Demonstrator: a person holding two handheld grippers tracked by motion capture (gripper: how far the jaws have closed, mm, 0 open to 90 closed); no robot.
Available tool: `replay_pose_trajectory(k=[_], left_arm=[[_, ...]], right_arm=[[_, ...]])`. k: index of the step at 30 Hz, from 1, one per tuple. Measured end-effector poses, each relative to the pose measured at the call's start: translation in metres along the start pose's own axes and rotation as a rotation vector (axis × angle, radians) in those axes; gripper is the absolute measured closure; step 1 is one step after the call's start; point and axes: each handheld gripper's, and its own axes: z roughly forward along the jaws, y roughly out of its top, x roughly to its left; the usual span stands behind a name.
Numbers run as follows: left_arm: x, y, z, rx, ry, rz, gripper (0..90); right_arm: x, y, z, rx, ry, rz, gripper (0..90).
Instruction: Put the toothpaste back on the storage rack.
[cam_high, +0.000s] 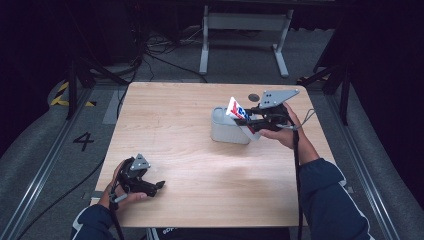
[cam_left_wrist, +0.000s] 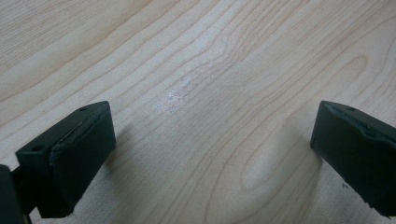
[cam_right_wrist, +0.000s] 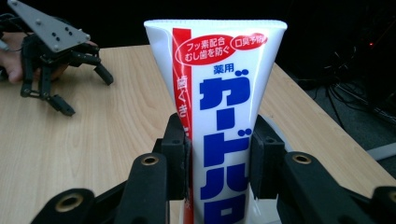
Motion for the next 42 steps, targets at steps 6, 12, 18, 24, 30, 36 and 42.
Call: replay_pose_trajectory(k=[6,12,18,24,30,36,42], left_arm=[[0.0,0.0,0.0,0.0,-0.001,0.0,0.4],[0.0,0.0,0.0,0.001,-0.003,0.003,0.4],[0.0,0.0,0.0,-0.003,-0.003,0.002,0.4],[0.0,0.0,0.0,-0.005,-0.001,0.003,0.4],[0.0,0.0,0.0,-0.005,-0.002,0.001,0.4],[0.0,0.0,0.0,-0.001,-0.001,0.002,0.4],[0.0,0.0,0.0,-0.002,-0.001,0.001,0.4]], right_arm=[[-0.011,0.004,0.006,-0.033,-0.029,0.028,65.4],[-0.022,0.007,0.01,-0.049,-0.049,0.052,65.3],[-0.03,0.008,0.017,-0.06,-0.057,0.07,65.3],[-0.034,0.01,0.023,-0.067,-0.057,0.076,65.2],[-0.038,0.014,0.03,-0.073,-0.061,0.08,65.1],[-0.045,0.011,0.04,-0.059,-0.062,0.093,65.0],[-0.05,0.011,0.045,-0.066,-0.067,0.104,64.9]])
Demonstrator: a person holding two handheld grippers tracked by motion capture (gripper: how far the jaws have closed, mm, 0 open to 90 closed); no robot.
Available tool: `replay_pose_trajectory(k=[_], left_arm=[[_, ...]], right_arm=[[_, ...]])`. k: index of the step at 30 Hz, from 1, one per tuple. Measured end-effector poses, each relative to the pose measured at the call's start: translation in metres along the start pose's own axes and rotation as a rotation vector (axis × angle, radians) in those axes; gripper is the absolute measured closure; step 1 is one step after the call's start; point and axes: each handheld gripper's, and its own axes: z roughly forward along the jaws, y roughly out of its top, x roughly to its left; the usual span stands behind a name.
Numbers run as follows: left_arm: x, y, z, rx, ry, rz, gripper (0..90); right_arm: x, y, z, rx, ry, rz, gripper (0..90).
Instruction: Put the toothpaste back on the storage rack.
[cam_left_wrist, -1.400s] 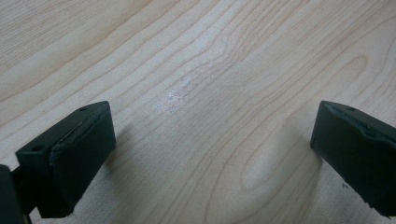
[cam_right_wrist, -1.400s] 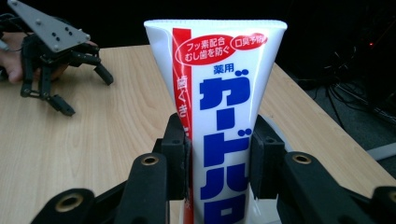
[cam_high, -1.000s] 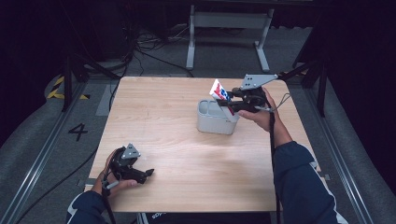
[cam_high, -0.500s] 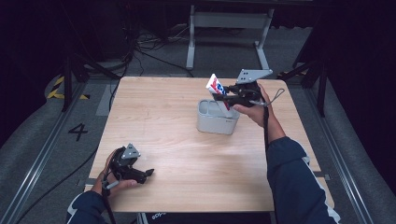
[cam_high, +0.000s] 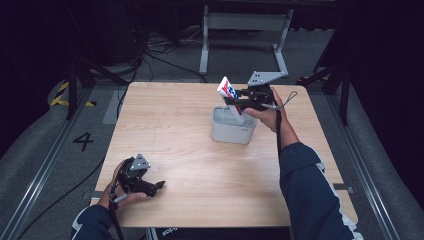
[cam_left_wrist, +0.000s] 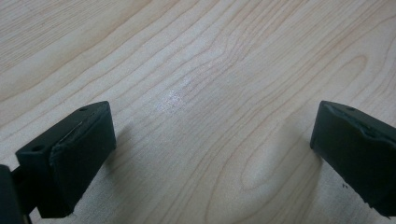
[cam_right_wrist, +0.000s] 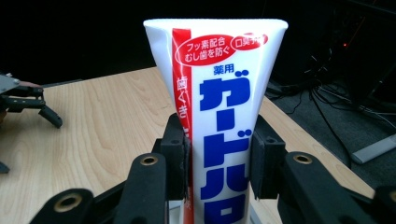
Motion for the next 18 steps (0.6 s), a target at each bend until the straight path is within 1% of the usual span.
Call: replay_pose_trajectory(k=[3,7,9,18], left_arm=[[0.0,0.0,0.0,-0.001,-0.001,0.0,0.4],[0.0,0.0,0.0,0.0,0.001,0.0,0.5],[0.0,0.0,0.0,-0.001,0.001,0.0,0.5],[0.0,0.0,0.0,-0.002,0.001,0.002,0.5]], right_arm=[[-0.002,0.002,0.003,-0.003,0.004,0.004,64.9],[-0.003,0.003,0.008,0.011,0.002,-0.001,64.8],[-0.003,0.002,0.01,0.019,0.003,-0.004,64.8],[-0.007,-0.002,0.018,0.029,0.003,0.011,64.7]])
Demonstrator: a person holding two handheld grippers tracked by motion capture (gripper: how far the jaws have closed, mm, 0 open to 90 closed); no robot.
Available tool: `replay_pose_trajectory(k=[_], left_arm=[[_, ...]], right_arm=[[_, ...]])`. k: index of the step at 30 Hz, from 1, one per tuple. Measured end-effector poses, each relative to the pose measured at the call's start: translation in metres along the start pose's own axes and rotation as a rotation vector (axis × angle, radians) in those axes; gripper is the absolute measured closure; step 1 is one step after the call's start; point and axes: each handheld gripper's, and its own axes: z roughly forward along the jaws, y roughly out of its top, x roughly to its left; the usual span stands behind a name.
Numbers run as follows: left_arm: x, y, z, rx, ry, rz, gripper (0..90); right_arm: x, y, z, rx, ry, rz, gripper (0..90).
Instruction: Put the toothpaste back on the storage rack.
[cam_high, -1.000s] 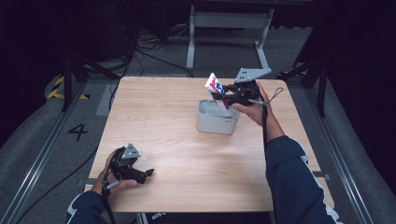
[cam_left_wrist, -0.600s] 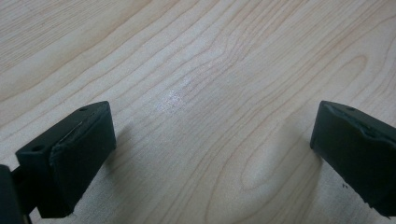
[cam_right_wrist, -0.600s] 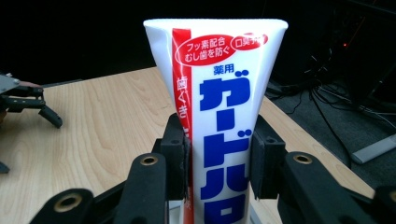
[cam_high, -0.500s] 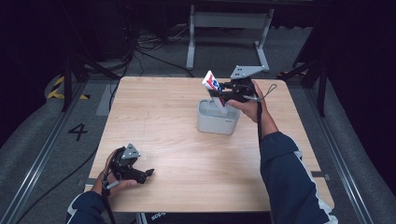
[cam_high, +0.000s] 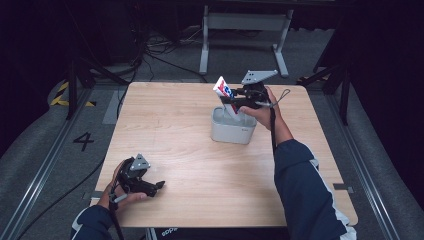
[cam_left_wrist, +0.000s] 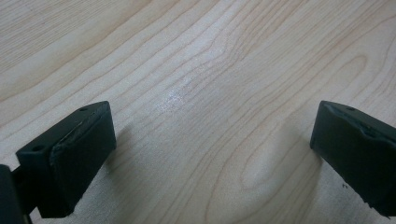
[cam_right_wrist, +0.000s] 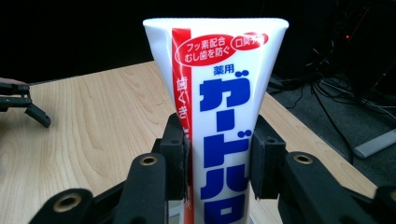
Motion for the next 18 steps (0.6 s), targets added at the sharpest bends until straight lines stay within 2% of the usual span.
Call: replay_pose_trajectory(k=[18], left_arm=[[0.0,0.0,0.0,0.002,0.001,0.0,0.5]], right_arm=[[-0.003,-0.015,0.008,0.036,-0.003,0.012,64.2]])
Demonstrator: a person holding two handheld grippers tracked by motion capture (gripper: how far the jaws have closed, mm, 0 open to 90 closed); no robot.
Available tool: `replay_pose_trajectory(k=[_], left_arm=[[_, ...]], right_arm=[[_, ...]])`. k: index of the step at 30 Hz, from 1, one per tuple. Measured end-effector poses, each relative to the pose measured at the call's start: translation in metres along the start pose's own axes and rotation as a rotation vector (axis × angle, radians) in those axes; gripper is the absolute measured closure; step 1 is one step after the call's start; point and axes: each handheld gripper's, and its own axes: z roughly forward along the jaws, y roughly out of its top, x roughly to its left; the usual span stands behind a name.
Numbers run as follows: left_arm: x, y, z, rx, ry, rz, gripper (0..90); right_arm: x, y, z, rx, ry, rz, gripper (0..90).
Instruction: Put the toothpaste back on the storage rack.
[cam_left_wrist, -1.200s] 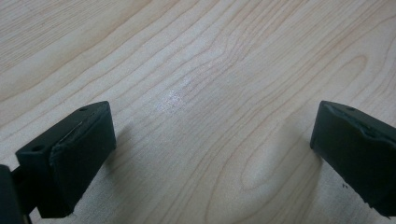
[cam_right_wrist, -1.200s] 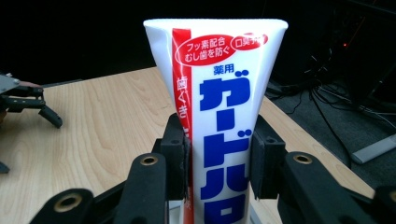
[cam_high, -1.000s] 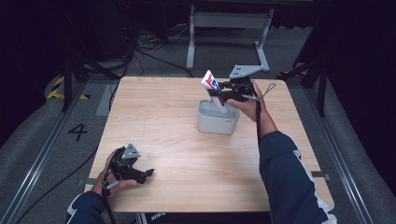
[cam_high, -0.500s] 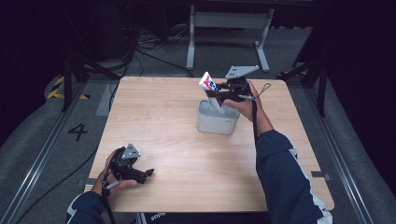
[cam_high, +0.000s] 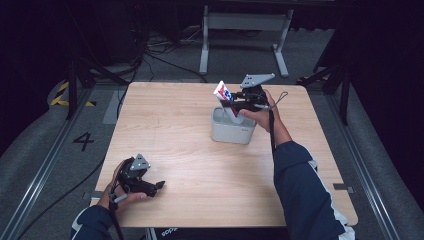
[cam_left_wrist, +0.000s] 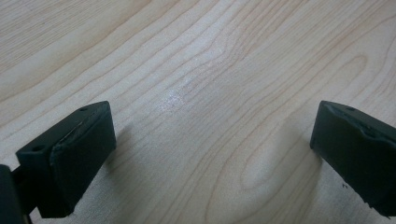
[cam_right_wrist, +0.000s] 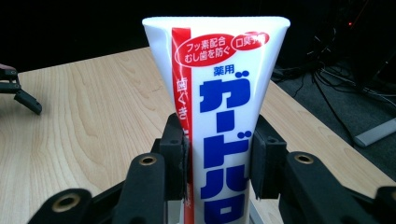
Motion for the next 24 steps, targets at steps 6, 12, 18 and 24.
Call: replay_pose_trajectory(k=[6,12,18,24], left_arm=[[0.0,0.0,0.0,0.0,-0.001,0.002,0.5],[0.0,0.0,0.0,0.0,-0.001,0.002,0.5],[0.0,0.0,0.0,0.002,0.0,0.002,0.5],[0.0,0.0,0.0,0.001,-0.001,0.002,0.5]], right_arm=[[-0.001,-0.008,-0.001,0.03,-0.001,-0.003,63.8],[-0.001,-0.015,-0.003,0.052,-0.003,-0.01,63.4],[0.0,-0.021,-0.005,0.089,-0.005,-0.017,62.9],[0.0,-0.028,-0.006,0.132,-0.006,-0.028,62.0]])
